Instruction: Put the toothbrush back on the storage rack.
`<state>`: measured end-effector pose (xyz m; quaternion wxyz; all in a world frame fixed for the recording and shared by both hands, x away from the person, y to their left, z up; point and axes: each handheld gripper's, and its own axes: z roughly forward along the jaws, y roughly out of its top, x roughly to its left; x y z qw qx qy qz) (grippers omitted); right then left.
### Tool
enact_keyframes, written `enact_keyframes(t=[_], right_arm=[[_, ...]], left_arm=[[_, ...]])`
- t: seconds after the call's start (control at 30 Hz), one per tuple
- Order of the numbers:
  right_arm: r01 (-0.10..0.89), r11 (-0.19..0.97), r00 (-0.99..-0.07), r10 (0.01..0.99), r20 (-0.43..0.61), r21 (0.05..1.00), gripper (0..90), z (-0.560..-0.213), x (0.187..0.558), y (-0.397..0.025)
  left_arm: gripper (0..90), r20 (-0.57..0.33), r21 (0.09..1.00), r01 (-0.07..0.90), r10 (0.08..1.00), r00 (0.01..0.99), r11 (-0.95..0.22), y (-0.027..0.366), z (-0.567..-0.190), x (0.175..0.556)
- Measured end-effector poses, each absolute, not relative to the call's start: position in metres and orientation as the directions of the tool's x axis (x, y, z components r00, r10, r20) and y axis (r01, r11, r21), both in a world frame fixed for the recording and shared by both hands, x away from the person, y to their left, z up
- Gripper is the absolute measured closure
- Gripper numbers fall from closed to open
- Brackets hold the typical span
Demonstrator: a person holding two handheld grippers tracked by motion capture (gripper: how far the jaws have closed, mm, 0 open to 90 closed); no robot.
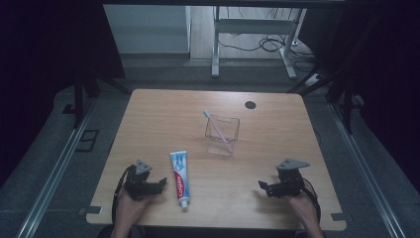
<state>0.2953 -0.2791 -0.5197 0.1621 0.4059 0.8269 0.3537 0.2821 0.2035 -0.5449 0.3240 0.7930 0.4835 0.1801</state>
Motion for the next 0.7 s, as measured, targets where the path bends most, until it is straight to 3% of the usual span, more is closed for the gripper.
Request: enact_keyframes(t=[0.7], right_arm=[[0.564, 0.414, -0.593, 0.805, 0.001, 0.714, 5.4, -0.543, 0.286, -0.288]], left_arm=[[13.5, -0.025, 0.688, 0.649, 0.882, 0.47, -0.326, 0.204, -0.545, 0.282]])
